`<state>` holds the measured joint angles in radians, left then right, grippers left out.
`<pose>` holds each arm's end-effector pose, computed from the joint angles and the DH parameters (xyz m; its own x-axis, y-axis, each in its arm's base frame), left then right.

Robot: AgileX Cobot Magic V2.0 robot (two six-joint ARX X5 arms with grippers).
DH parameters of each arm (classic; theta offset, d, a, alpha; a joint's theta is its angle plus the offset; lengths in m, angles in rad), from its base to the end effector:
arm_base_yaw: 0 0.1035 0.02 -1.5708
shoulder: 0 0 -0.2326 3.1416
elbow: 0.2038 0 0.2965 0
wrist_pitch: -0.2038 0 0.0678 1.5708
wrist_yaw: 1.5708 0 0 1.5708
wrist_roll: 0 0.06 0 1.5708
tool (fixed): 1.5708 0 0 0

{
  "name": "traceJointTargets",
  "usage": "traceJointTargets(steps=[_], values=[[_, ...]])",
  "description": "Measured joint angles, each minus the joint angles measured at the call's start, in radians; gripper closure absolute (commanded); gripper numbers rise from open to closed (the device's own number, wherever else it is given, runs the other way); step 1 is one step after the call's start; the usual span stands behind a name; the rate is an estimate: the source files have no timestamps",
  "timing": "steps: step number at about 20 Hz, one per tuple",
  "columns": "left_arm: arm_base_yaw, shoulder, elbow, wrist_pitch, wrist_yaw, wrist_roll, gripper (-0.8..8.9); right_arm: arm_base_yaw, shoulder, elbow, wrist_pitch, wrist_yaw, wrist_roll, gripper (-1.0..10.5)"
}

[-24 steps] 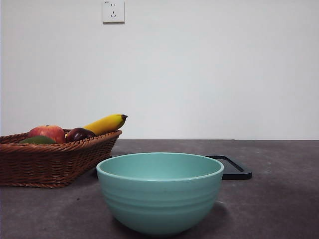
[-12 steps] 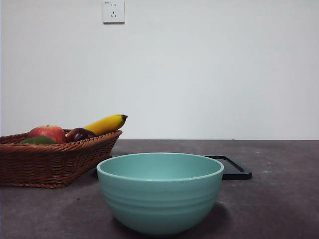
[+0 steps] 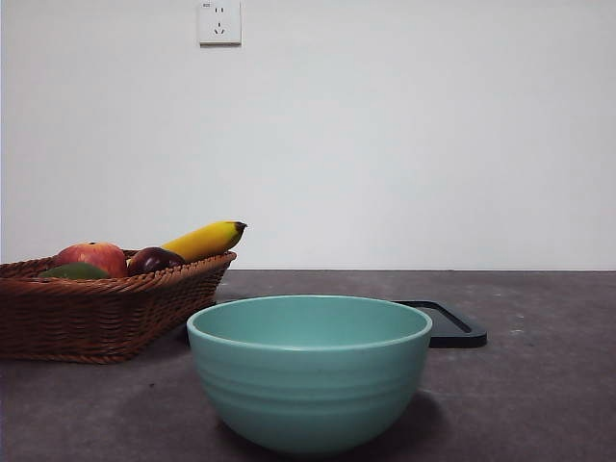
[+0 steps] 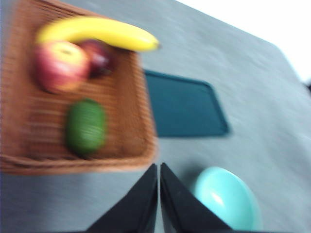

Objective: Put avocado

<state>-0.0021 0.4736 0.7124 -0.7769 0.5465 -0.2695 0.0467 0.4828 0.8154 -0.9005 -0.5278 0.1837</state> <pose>0.1831 -0.0316 0.2756 0.7325 -0.5212 -0.4379 0.2954 0.8229 -0.4854 0.1681 0.0381 0.2987 0.7040 0.5371 -0.4647 -0.3585 0.8336 0.4203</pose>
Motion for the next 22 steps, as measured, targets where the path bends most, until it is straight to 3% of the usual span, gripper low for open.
traceJointTargets(steps=[3, 8, 12, 17, 19, 22], values=[[-0.023, 0.022, 0.041, -0.042, 0.027, 0.008, 8.05, 0.050, 0.072, 0.072, -0.095, -0.001, -0.045, 9.4], [-0.078, 0.076, 0.166, -0.238, 0.055, 0.071, 8.05, 0.208, 0.171, 0.150, -0.222, -0.001, -0.112, 9.4], [-0.116, 0.082, 0.209, -0.338, 0.056, 0.108, 8.05, 0.309, 0.181, 0.151, -0.273, 0.000, -0.133, 9.4], [-0.121, 0.082, 0.210, -0.389, 0.055, 0.151, 8.04, 0.346, 0.181, 0.151, -0.271, 0.000, -0.135, 9.3], [-0.121, 0.082, 0.210, -0.389, 0.056, 0.153, 7.71, 0.346, 0.181, 0.151, -0.270, 0.000, -0.135, 8.4], [-0.121, 0.082, 0.210, -0.389, 0.055, 0.153, 5.93, 0.346, 0.181, 0.151, -0.266, 0.000, -0.135, 6.6]])
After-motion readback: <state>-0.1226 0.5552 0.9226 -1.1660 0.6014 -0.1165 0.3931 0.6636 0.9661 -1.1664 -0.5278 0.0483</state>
